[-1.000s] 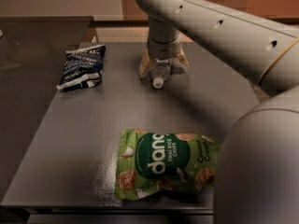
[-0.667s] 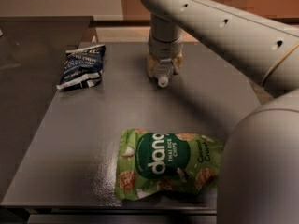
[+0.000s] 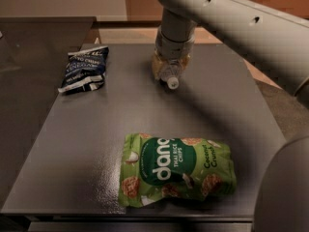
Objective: Move blue plastic bottle near green rice chip bag
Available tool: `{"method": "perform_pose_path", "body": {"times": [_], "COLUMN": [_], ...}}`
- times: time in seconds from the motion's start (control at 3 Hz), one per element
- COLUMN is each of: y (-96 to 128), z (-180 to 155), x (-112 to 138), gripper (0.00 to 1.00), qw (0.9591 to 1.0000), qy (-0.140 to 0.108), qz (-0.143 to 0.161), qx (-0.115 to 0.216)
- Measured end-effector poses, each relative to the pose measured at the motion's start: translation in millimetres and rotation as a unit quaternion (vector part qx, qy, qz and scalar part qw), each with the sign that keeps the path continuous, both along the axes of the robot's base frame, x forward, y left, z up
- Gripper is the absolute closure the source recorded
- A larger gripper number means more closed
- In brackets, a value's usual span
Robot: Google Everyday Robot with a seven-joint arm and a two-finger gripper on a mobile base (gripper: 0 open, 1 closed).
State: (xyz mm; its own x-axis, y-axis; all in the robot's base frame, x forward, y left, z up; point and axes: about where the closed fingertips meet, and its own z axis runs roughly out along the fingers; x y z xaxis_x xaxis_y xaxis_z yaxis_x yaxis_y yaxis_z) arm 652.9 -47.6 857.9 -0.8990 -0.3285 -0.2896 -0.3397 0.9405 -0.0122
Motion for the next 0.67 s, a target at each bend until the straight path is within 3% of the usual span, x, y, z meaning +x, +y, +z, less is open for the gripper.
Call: {"method": "perform_pose_path", "body": {"times": [0.33, 0.67], "y": [-3, -5], "z": [14, 26], "x": [-25, -53], "gripper": [1.0, 1.0], "qw": [0.9979, 0.9921], "qy": [-0.008, -0.008], "qz": [0.065, 0.124], "qx": [-0.004, -0.018]}}
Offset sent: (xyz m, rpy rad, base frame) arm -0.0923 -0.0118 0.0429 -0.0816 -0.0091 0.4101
